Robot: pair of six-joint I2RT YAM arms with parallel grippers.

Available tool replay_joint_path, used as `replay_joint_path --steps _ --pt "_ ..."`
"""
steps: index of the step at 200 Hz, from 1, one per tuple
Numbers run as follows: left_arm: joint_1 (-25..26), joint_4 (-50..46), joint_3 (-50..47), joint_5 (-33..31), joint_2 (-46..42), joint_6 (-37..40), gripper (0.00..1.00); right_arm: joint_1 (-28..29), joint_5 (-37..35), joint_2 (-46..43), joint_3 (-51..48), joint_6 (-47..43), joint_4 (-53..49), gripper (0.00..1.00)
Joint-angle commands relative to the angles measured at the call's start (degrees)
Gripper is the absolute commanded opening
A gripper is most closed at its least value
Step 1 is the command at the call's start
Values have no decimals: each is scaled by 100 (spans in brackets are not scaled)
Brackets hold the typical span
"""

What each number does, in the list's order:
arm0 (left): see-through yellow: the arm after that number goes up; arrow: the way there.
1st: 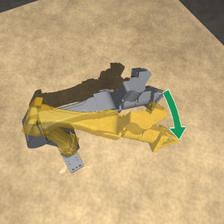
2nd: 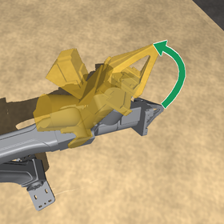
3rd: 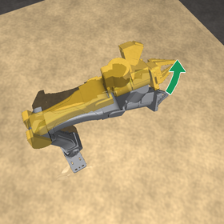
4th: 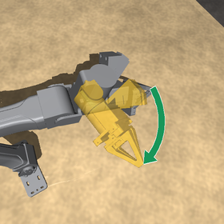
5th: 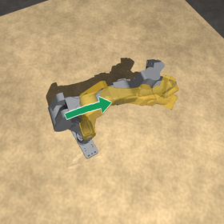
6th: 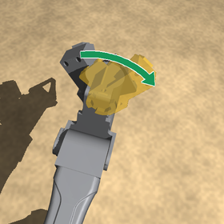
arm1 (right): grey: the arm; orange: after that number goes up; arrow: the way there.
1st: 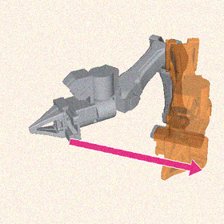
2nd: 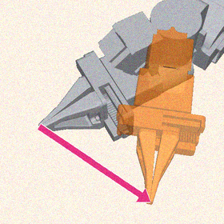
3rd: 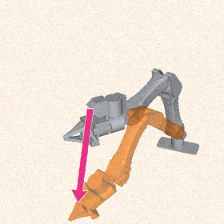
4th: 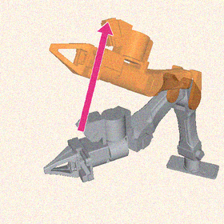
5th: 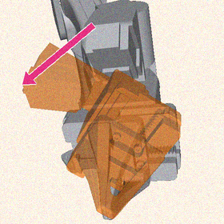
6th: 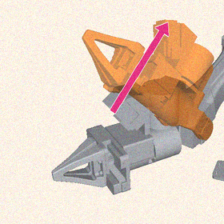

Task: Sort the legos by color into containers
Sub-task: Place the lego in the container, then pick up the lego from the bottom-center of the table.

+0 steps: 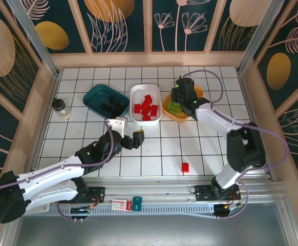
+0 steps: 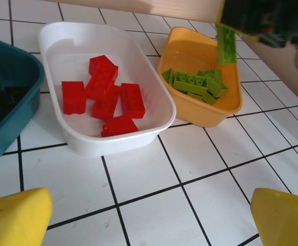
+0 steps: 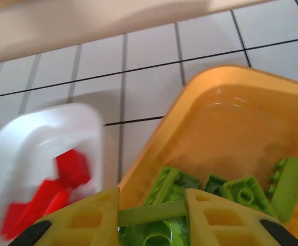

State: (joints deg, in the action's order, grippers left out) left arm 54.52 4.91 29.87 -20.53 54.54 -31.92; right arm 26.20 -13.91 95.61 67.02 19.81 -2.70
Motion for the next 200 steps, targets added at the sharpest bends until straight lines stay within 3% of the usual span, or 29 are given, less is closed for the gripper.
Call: replay_joint_path --steps 1,17,44,63,92,149,200 --pt "-2 -299 -183 -197 -360 -276 99 -291 -41 518 357 -8 421 23" --pt "-3 -378 -288 -264 -608 -332 99 -361 62 869 643 -38 375 29" --pt "3 -468 -359 -310 -852 -345 99 -420 -4 1209 1116 -22 109 61" --pt "-5 -523 -341 -340 -862 -341 99 -425 -91 1116 1173 -13 -8 69" --pt "-3 -586 -316 -390 -874 -341 99 -396 80 470 657 124 -155 71" --pt "-7 -500 -407 -614 -981 -297 99 32 853 -1662 -1587 644 -923 71" --pt "-3 -395 -477 -680 -941 -273 99 1190 1016 -3114 -2913 1505 -2585 71"
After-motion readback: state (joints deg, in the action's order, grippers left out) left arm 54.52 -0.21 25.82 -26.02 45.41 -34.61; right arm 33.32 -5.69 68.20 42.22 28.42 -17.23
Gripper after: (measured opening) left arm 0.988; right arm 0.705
